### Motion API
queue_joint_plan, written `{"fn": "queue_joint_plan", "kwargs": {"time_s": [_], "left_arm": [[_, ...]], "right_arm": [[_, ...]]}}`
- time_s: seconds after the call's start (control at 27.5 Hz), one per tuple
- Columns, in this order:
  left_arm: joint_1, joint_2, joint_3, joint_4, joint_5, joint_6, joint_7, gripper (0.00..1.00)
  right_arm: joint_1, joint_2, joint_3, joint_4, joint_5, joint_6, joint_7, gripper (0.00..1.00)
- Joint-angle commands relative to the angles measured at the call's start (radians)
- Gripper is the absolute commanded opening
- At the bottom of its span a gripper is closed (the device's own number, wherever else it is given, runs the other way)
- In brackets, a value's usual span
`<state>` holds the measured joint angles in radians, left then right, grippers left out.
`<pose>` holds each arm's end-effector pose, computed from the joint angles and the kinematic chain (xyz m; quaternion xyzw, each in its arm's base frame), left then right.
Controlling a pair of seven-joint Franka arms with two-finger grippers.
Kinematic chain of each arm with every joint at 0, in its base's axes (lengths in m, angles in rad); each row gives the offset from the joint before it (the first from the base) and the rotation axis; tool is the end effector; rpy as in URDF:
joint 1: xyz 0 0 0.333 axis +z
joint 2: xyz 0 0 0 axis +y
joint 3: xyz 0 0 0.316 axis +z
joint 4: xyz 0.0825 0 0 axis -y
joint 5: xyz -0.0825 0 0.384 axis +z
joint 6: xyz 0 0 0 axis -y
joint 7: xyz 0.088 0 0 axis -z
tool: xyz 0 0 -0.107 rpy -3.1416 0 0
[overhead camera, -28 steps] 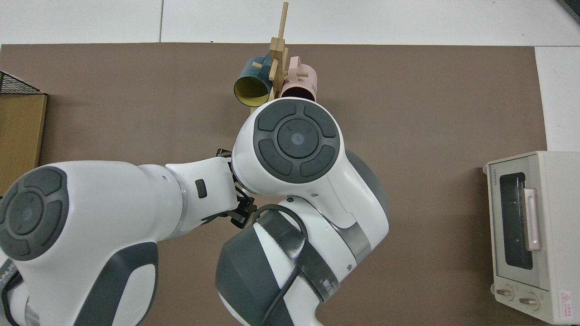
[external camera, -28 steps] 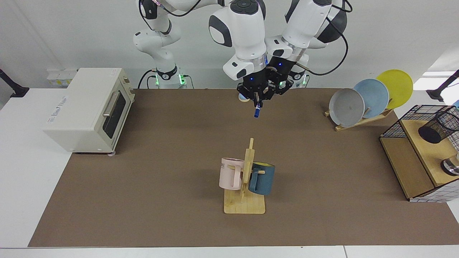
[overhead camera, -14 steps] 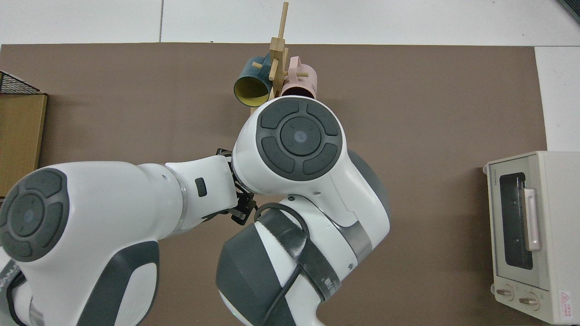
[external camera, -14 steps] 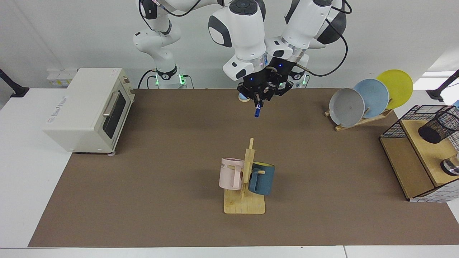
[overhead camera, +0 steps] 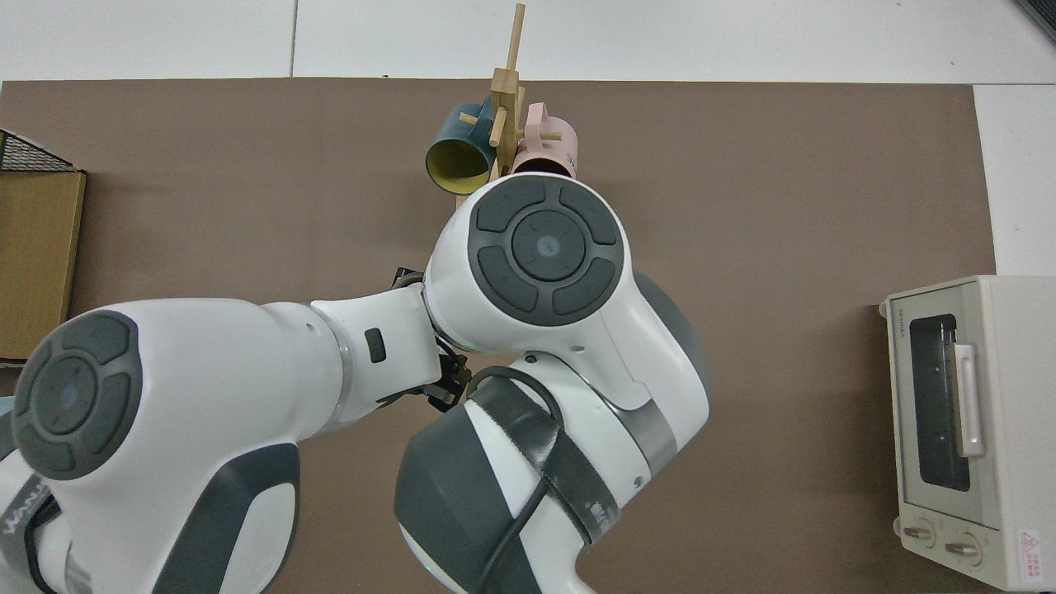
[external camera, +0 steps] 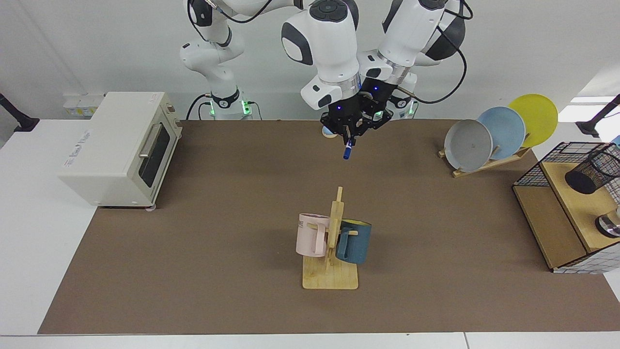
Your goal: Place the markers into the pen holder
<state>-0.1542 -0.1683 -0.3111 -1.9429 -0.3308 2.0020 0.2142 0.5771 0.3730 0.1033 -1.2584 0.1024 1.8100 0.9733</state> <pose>0.4636 -0.2662 0.5747 0.9448 -0.2796 0.0923 0.1435 0.5361 0.4272 0.5685 -0.9810 0.1576 -0.0102 0.1130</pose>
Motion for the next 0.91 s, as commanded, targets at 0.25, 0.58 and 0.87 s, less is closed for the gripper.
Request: {"fn": "queue_joint_plan", "kwargs": {"time_s": [0.25, 0.58, 0.87], "left_arm": [[-0.030, -0.004, 0.006, -0.033, -0.008, 0.014, -0.027, 0.47], [-0.031, -0.004, 0.006, -0.034, -0.008, 0.012, -0.030, 0.35], [-0.031, -0.002, 0.006, -0.033, -0.008, 0.012, -0.030, 0.04]], "right_arm": [[-0.008, 0.009, 0.010, 0.028, 0.029, 0.032, 0.048, 0.00], [-0.008, 0.009, 0.006, 0.028, 0.060, 0.048, 0.061, 0.00], [-0.008, 0.007, 0.007, 0.027, 0.062, 0.043, 0.061, 0.00]]}}
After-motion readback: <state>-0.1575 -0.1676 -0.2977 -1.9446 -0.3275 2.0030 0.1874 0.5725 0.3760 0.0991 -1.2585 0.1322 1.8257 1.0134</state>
